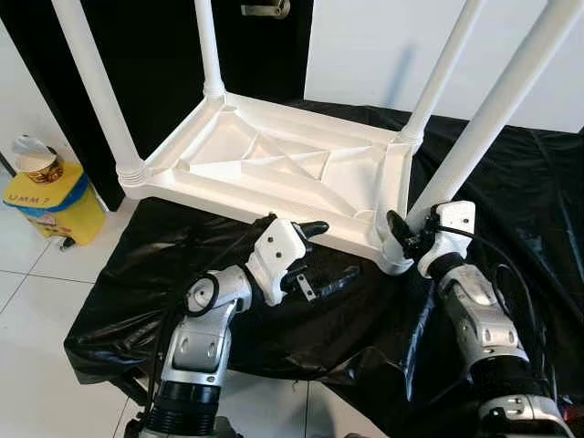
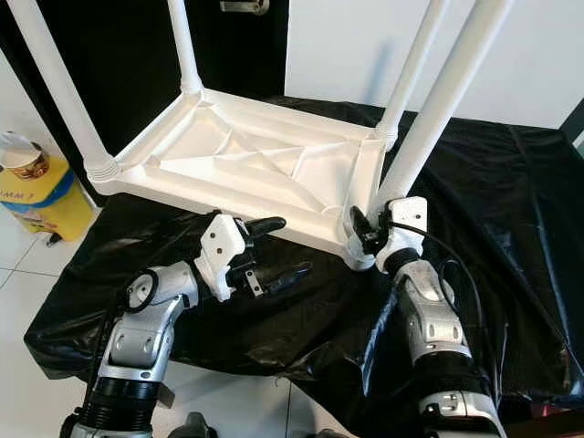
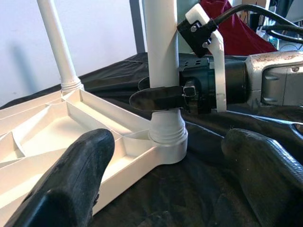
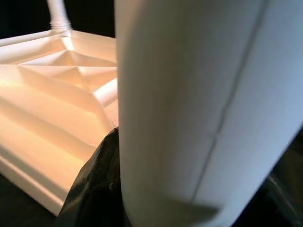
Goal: Building children table
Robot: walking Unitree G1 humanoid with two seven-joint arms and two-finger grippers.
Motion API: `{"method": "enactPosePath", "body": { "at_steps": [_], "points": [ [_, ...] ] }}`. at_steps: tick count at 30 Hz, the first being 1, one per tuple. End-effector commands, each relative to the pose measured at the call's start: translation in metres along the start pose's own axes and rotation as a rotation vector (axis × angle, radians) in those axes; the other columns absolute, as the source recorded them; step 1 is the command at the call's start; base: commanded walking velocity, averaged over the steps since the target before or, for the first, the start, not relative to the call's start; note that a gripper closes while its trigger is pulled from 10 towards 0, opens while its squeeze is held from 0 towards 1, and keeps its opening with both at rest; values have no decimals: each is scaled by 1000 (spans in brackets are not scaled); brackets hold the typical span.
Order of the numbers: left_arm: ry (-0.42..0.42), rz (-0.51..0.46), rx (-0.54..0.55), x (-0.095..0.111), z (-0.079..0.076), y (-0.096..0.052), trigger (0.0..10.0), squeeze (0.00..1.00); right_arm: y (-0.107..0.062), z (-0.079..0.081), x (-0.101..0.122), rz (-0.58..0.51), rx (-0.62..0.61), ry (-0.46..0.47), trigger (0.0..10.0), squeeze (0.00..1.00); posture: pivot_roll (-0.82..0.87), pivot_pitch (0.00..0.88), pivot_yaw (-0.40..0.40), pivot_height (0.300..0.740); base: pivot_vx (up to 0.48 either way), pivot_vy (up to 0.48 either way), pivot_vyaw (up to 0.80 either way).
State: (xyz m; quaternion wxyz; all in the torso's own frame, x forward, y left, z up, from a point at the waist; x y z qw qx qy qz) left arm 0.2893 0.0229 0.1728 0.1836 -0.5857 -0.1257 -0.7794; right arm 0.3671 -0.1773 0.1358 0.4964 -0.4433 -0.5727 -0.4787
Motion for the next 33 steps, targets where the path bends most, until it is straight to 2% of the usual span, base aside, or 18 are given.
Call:
{"method": "enactPosePath", "body": {
  "at_steps": [1, 2, 6, 8, 11, 12, 14, 15, 27, 28, 33],
  "points": [
    [-3, -8, 181, 0, 16, 3, 10000, 0, -9, -19, -16, 67, -101, -12, 10000, 0, 72, 25, -100, 740, 0, 0, 0],
    [-3, -8, 181, 0, 16, 3, 10000, 0, -9, -19, -16, 67, -101, -12, 10000, 0, 72, 25, -100, 740, 0, 0, 0],
    [-7, -10, 186, 0, 16, 2, 10000, 0, -17, -15, -19, 71, -282, 2, 10000, 0, 69, 32, -101, 740, 0, 0, 0],
    [-7, -10, 187, 0, 16, 2, 10000, 0, -18, -14, -19, 72, -307, -3, 10000, 0, 69, 32, -101, 740, 0, 0, 0],
    [-8, -11, 190, 0, 17, 1, 10000, 0, -22, -4, -22, 88, -391, 27, 10000, 0, 72, 36, -97, 740, 0, 0, 0],
    [-8, -11, 190, 0, 17, 1, 10000, 0, -22, -4, -22, 88, -391, 27, 10000, 0, 72, 36, -97, 740, 0, 0, 0],
    [-7, -8, 190, 0, 18, 0, 10000, 0, -18, 8, -21, 90, -365, 56, 10000, 0, 73, 40, -94, 740, 0, 0, 0],
    [-6, -8, 190, 0, 18, 0, 10000, 0, -17, 9, -21, 91, -363, 58, 10000, 0, 73, 40, -94, 740, 0, 0, 0],
    [-6, -3, 192, -1, 18, -1, 10000, 0, -16, 12, -14, 71, -358, 19, 10000, 0, 80, 44, -90, 740, 0, 0, 0],
    [-6, -2, 192, -1, 18, -2, 10000, 0, -15, 12, -12, 63, -354, 20, 10000, 1000, 79, 44, -90, 740, 0, 0, 0],
    [-7, -3, 194, -1, 18, -2, 10000, 0, -16, 14, -3, 13, -315, 33, 10000, 1000, 77, 49, -91, 740, 0, 0, 0]
  ]
}}
Point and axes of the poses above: a point about 5 cm out from each wrist's last joint towards the gripper, its own y axis pointing out of the wrist towards the gripper, its own x axis along the axis of the wrist's last joint, z = x × y, the point moved 5 cm from there along y, pointing out of the wrist towards the gripper, and after that the axes turned 2 degrees about -y, right-handed, at the moved point
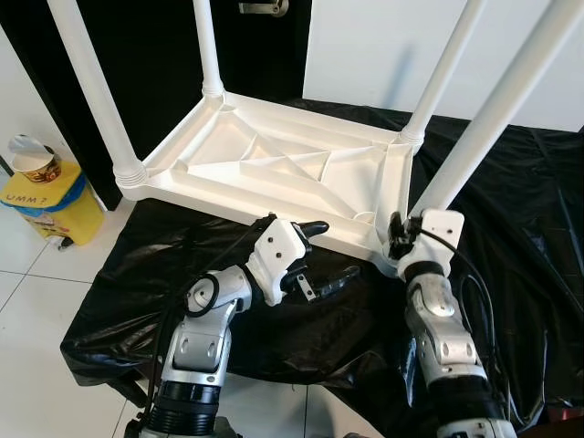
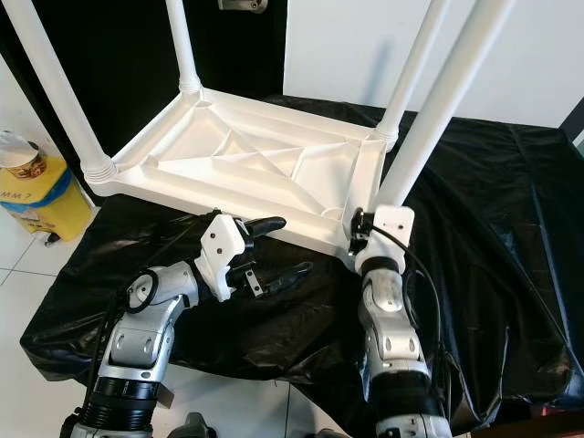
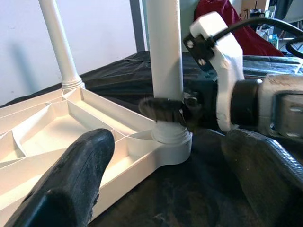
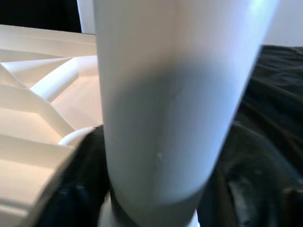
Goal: Building children table
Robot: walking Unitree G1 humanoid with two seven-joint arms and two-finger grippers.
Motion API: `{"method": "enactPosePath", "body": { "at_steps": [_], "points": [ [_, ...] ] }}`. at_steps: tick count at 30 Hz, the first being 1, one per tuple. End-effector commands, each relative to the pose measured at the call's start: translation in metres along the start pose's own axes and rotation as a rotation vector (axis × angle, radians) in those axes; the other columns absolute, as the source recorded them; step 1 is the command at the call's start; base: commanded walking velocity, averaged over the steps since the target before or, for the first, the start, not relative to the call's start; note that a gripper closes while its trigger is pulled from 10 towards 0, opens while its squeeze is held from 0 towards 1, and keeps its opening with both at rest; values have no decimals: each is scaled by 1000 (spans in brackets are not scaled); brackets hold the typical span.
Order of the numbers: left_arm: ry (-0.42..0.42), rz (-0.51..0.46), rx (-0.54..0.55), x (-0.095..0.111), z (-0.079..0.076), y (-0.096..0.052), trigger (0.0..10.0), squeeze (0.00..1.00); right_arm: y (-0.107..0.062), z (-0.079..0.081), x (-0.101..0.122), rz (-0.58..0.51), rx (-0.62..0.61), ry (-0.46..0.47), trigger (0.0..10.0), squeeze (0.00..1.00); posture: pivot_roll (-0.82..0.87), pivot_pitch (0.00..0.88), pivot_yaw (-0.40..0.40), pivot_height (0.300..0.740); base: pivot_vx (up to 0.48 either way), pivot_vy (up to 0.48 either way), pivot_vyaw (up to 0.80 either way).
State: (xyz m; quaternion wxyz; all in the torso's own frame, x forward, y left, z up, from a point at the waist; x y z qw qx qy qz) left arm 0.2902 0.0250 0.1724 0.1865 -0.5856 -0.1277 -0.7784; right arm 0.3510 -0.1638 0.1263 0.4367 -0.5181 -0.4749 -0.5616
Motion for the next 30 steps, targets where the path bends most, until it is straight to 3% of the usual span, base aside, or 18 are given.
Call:
{"method": "enactPosePath", "body": {
  "at_steps": [1, 6, 7, 8, 9, 10, 19, 26, 27, 30],
  "points": [
    [-8, -6, 188, 0, 16, 0, 10000, 0, -1, -2, 8, -41, 26, 16, 10000, 1000, 77, 49, -91, 740, 0, 0, 0],
    [-12, -6, 187, 0, 15, 0, 10000, 0, -4, -4, 14, -74, 101, 38, 10000, 1000, 78, 54, -91, 740, 0, 0, 0],
    [-15, -3, 188, 0, 13, -1, 10000, 0, -5, -5, 15, -82, 174, 39, 10000, 0, 87, 71, -87, 740, 0, 0, 0],
    [-15, -3, 188, 0, 13, -1, 10000, 0, -5, -5, 15, -82, 174, 39, 10000, 0, 87, 71, -87, 740, 0, 0, 0],
    [-21, 4, 188, -2, 11, -3, 10000, 0, -5, -7, 15, -78, 314, 22, 10000, 0, 96, 80, -89, 740, 0, 0, 0],
    [-22, 7, 188, -2, 11, -4, 10000, 0, -5, -7, 15, -69, 377, 11, 10000, 0, 98, 82, -90, 740, 0, 0, 0],
    [-26, 13, 202, -3, 10, -7, 10000, 0, 14, -16, 16, -35, 536, -74, 10000, 0, 108, 77, -100, 740, 0, 0, 0],
    [-21, 8, 199, -1, 13, -5, 10000, 0, 17, 7, -1, 32, 720, -122, 10000, 0, 97, 64, -90, 740, 0, 0, 0],
    [-20, 8, 198, -1, 14, -5, 10000, 0, 16, 11, -4, 39, 736, -116, 7490, 0, 95, 57, -80, 740, 0, 0, 0],
    [-18, 7, 195, 0, 14, -5, 10000, 0, 16, 13, -6, 43, 747, -112, 7490, 0, 95, 57, -80, 740, 0, 0, 0]
  ]
}}
Point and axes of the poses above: a point about 5 cm out from each wrist's last joint towards the gripper, its own y axis pointing out of the wrist towards the gripper, its own x axis along the axis of the wrist's last joint, z = x × y, the point moved 5 cm from there along y, pointing out of the wrist towards the gripper, and after that the axes turned 2 degrees about -y, right-handed, at the moved point
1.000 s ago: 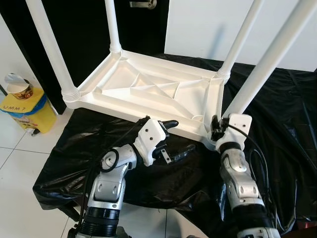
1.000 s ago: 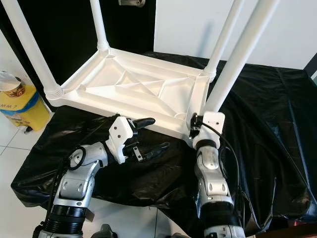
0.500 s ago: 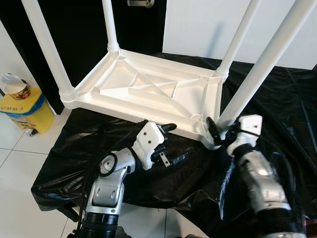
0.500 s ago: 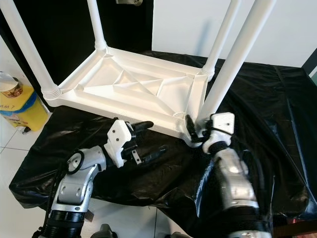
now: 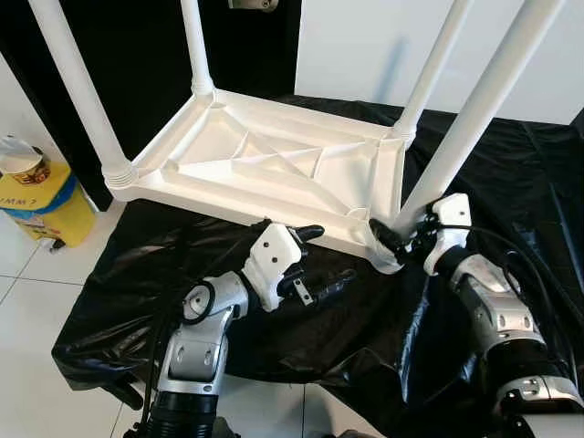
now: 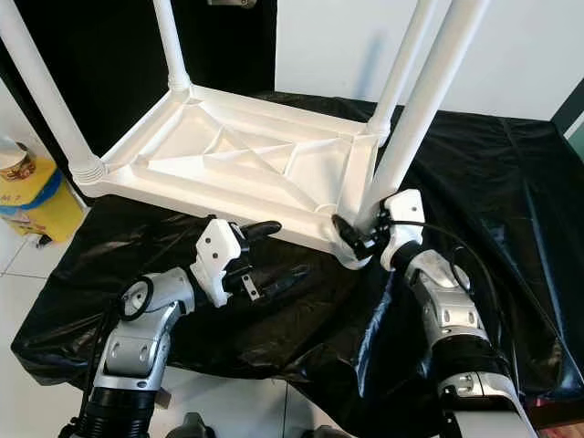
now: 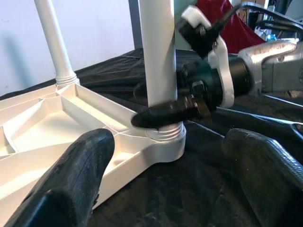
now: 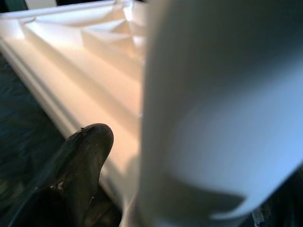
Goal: Building children table
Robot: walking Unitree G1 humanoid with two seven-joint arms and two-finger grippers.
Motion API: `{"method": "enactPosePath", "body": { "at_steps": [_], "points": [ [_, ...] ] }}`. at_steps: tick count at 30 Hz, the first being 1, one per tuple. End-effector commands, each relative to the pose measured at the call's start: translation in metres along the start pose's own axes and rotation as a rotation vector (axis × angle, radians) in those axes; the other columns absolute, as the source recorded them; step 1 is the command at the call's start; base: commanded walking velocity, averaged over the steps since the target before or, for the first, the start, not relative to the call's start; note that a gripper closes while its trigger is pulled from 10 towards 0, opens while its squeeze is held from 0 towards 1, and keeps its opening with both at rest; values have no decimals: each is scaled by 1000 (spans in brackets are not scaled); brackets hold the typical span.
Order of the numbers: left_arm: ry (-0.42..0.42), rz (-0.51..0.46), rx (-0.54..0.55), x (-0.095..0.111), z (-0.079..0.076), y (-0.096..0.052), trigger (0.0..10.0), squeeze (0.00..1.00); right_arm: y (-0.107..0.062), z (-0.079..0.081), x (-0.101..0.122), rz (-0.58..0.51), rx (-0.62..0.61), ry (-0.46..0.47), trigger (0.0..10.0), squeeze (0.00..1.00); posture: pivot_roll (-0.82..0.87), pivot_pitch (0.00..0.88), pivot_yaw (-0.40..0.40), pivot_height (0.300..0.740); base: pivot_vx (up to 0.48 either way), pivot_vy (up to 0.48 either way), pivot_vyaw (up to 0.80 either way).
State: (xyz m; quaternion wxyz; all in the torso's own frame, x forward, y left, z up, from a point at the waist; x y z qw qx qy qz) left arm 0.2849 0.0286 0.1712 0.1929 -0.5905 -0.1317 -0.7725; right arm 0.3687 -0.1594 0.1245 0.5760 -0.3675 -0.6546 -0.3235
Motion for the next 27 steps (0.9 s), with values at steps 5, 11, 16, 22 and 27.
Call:
{"method": "enactPosePath", "body": {
  "at_steps": [5, 11, 16, 22, 27],
  "points": [
    [2, -3, 170, 2, 18, 3, 10000, 0, 6, 10, -9, 21, 49, -2, 0, 0, 96, 68, -68, 740, 0, 0, 0],
    [-4, 6, 169, 0, 15, -1, 10000, 0, 2, 9, -16, 33, 16, 9, 0, 0, 106, 67, -64, 740, 0, 0, 0],
    [-6, 12, 167, -1, 16, -3, 10000, 0, -4, 8, -22, 32, -50, 35, 10000, 0, 100, 68, -49, 740, 0, 0, 0],
    [0, 14, 158, 0, 17, -2, 10000, 0, -7, 8, -25, 31, -135, 52, 10000, 0, 99, 66, -43, 740, 0, 0, 0],
    [0, 19, 155, 0, 17, -4, 10000, 0, -7, 7, -31, 55, -361, 90, 10000, 0, 104, 76, -43, 740, 0, 0, 0]
  ]
}}
Point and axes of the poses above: a point about 5 cm out from each wrist's last joint towards the gripper, its own y axis pointing out of the wrist towards the gripper, its own x axis along the axis of the wrist's last joint, z = x × y, the point moved 5 cm from there along y, pointing out of the wrist towards the gripper, and after that the axes turned 2 degrees about -y, right-handed, at the moved point
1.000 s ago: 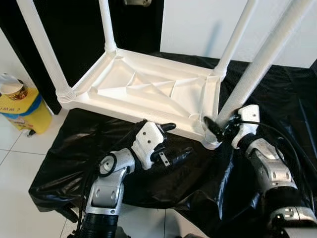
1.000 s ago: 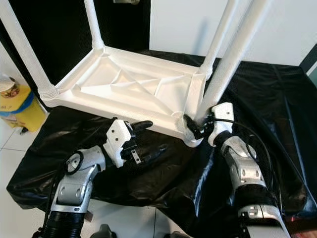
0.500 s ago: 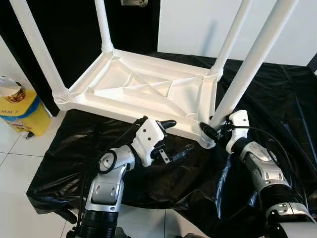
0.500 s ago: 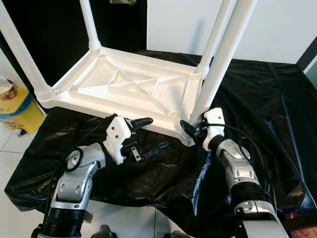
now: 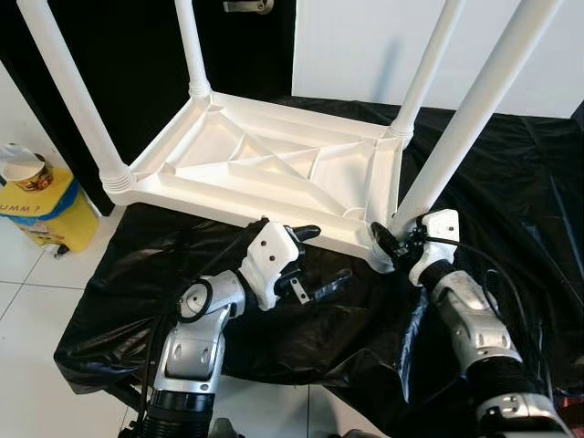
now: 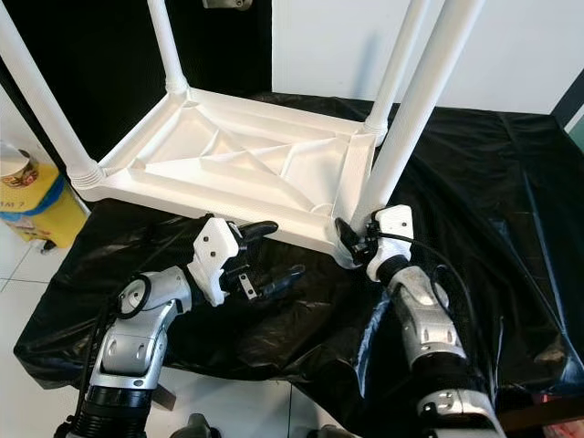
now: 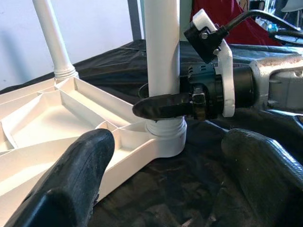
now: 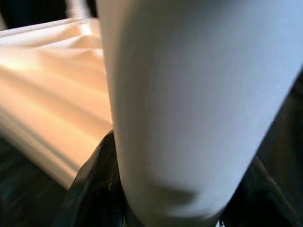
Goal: Building children table
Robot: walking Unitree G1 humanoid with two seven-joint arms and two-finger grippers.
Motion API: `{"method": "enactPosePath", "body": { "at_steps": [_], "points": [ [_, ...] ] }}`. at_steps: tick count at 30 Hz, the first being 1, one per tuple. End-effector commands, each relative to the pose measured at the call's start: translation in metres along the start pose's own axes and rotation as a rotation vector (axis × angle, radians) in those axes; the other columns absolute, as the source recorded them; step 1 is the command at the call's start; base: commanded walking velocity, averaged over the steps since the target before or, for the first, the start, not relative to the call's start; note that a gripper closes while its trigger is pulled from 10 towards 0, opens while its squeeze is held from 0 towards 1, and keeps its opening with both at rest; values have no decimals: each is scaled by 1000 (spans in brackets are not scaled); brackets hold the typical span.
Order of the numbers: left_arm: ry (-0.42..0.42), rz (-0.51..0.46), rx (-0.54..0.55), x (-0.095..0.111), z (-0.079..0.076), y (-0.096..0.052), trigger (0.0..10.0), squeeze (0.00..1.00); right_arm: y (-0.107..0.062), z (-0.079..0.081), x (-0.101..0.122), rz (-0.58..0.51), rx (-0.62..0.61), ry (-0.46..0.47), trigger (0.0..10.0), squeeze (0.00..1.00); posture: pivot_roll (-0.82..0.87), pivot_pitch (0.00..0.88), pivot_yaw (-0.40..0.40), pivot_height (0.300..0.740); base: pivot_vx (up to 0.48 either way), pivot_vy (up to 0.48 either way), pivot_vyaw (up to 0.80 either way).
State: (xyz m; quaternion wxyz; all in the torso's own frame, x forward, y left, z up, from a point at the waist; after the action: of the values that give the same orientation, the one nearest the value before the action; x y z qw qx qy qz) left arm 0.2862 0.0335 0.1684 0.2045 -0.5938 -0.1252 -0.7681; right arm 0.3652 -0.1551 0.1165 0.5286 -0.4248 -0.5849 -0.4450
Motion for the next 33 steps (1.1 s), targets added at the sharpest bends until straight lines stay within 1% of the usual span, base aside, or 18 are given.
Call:
{"method": "enactPosePath", "body": {
  "at_steps": [1, 2, 4, 9, 10, 12, 13, 14, 15, 17, 20, 21, 22, 23, 28, 31, 32, 33],
  "points": [
    [1, -8, 153, 3, 14, -2, 10000, 0, -7, -5, -25, 110, -133, 3, 10000, 0, 103, 77, -44, 740, 0, 0, 0],
    [1, -8, 153, 3, 14, -2, 10000, 0, -7, -5, -25, 110, -133, 3, 10000, 0, 103, 77, -44, 740, 0, 0, 0],
    [-9, -3, 156, 1, 12, -4, 10000, 0, -8, -3, -30, 144, -259, 20, 10000, 0, 111, 91, -50, 740, 0, 0, 0],
    [-17, 0, 163, 1, 10, -5, 10000, 0, -10, 1, -32, 156, -339, 40, 10000, 0, 120, 94, -57, 740, 0, 0, 0],
    [-21, 2, 177, 0, 9, -5, 10000, 0, -14, 2, -29, 143, -439, 37, 10000, 0, 134, 99, -69, 740, 0, 0, 0],
    [-23, 3, 182, 0, 10, -5, 10000, 0, -15, 2, -28, 137, -476, 35, 10000, 0, 134, 99, -69, 740, 0, 0, 0],
    [-23, 3, 182, 0, 10, -5, 10000, 0, -15, 2, -28, 137, -476, 35, 10000, 0, 134, 99, -69, 740, 0, 0, 0],
    [-28, 2, 193, 0, 10, -7, 10000, 0, -12, 16, -25, 121, -437, 49, 10000, 0, 133, 105, -74, 740, 0, 0, 0],
    [-28, 2, 193, 0, 10, -7, 10000, 0, -12, 16, -25, 121, -437, 49, 10000, 0, 133, 105, -74, 740, 0, 0, 0],
    [-31, 4, 196, -1, 9, -8, 10000, 0, -10, 26, -20, 99, -397, 45, 10000, 0, 130, 111, -75, 740, 0, 0, 0],
    [-35, 2, 195, -1, 8, -6, 10000, 0, -12, 20, -14, 68, -402, 17, 10000, 0, 118, 113, -74, 740, 0, 0, 0],
    [-36, 2, 194, -1, 8, -5, 10000, 0, -12, 16, -11, 52, -404, 7, 10000, 47, 115, 113, -74, 740, 0, 0, 0],
    [-36, 2, 194, -1, 8, -5, 10000, 0, -12, 16, -11, 52, -404, 7, 10000, 47, 115, 113, -74, 740, 0, 0, 0],
    [-39, 0, 193, 0, 7, -5, 10000, 0, -13, 14, -8, 35, -411, 2, 10000, 1000, 111, 112, -75, 740, 0, 0, 0],
    [-43, -3, 191, 0, 8, -3, 10000, 0, -15, 13, 4, -28, -389, -7, 10000, 1000, 100, 107, -72, 740, 0, 0, 0],
    [-43, -13, 184, 2, 10, -1, 10000, 0, -20, 8, 14, -76, -359, -26, 10000, 1000, 90, 113, -71, 740, 0, 0, 0],
    [-47, -20, 186, 3, 12, -1, 10000, 0, -24, 3, 15, -84, -345, -38, 10000, 835, 77, 118, -61, 740, 0, 0, 0],
    [-47, -20, 186, 3, 12, -1, 10000, 0, -24, 3, 15, -84, -345, -38, 10000, 835, 77, 118, -61, 740, 0, 0, 0]
  ]
}}
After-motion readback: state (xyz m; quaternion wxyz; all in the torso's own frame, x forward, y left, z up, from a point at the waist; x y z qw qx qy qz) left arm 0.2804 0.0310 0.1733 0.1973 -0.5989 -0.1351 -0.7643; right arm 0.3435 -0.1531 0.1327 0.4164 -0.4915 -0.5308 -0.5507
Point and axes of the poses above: a point about 5 cm out from each wrist's last joint towards the gripper, its own y axis pointing out of the wrist towards the gripper, its own x axis along the axis of the wrist's last joint, z = x × y, the point moved 5 cm from there along y, pointing out of the wrist towards the gripper, and after that the axes turned 2 degrees about -y, right-handed, at the moved point
